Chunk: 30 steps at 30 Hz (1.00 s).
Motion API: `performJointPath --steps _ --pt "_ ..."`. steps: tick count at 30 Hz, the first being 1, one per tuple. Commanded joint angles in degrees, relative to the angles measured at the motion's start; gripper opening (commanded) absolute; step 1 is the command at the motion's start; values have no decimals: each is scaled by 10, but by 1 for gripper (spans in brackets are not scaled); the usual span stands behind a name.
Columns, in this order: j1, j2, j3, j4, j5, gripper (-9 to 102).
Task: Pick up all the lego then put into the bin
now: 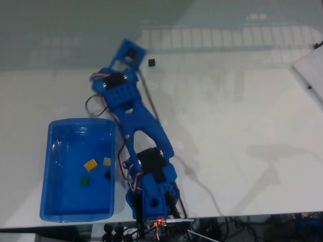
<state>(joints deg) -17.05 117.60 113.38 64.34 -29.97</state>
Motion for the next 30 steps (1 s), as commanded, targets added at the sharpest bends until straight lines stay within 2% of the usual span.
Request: performJointPath --steps 1,19,30 --pt "18 -17 -26 -21 39 25" --pt "27 -125 -5 -46 -13 23" --pt "17 -159 3 -66 89 20"
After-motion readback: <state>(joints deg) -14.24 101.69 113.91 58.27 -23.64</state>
